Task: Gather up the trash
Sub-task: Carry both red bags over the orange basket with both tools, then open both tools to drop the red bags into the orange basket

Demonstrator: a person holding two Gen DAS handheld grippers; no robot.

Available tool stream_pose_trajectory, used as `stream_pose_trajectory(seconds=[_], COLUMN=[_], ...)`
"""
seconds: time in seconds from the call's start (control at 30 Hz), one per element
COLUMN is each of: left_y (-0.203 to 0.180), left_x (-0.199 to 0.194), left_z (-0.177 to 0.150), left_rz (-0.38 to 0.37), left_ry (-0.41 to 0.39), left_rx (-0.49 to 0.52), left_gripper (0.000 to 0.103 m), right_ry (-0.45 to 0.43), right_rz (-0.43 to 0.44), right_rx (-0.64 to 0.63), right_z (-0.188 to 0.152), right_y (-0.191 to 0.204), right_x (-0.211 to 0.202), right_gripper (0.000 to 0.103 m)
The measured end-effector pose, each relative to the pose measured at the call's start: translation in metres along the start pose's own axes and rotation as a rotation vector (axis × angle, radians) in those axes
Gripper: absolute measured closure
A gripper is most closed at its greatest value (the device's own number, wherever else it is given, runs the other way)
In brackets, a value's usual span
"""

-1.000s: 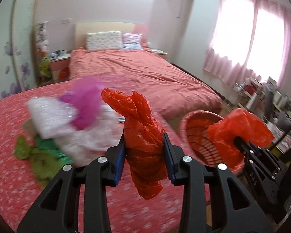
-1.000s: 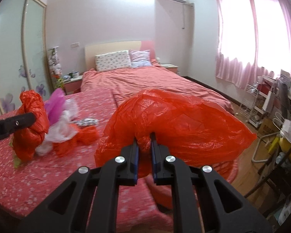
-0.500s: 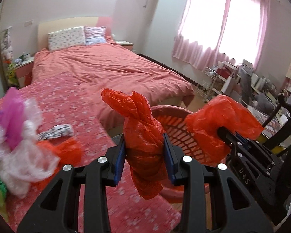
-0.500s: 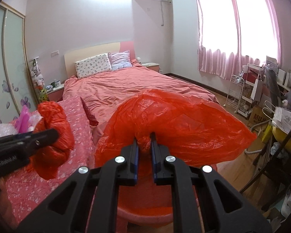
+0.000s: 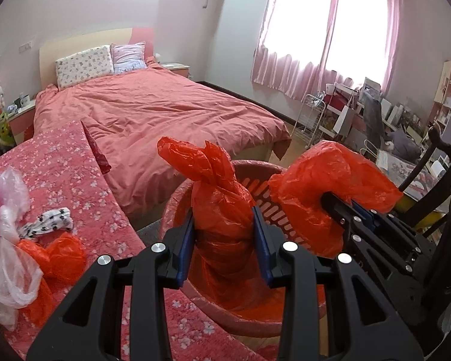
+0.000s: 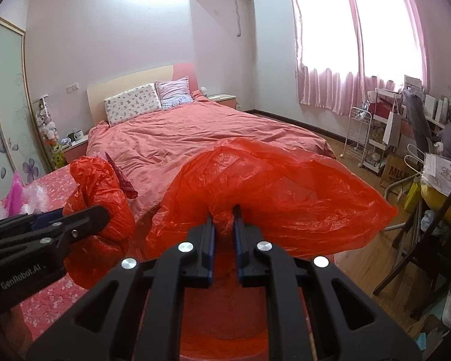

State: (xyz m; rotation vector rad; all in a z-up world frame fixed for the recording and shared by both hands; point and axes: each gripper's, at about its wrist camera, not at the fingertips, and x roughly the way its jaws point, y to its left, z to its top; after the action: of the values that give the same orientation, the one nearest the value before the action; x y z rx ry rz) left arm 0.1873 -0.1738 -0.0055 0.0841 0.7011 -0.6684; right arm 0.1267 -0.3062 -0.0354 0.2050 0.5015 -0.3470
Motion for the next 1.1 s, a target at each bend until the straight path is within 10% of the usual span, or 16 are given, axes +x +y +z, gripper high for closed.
stream_pose_trajectory(seconds=[0.5, 1.1], left_y=[-0.002, 0.018], left_x=[0.001, 0.001], left_z=[0.003, -0.007], left_rz=[-0.037, 0.056], left_ry=[0.005, 0.019], left_rx=[-0.005, -0.046], left_gripper=[0.065, 0.042], right_ry=[-0.012, -0.049], right_rz=[0.040, 0.004], right_rx=[0.083, 0.061], right_z=[0.009, 0.009], right_y=[-0.020, -0.023], right_x=[-0.003, -0.018], right_gripper=[0.091, 0.048])
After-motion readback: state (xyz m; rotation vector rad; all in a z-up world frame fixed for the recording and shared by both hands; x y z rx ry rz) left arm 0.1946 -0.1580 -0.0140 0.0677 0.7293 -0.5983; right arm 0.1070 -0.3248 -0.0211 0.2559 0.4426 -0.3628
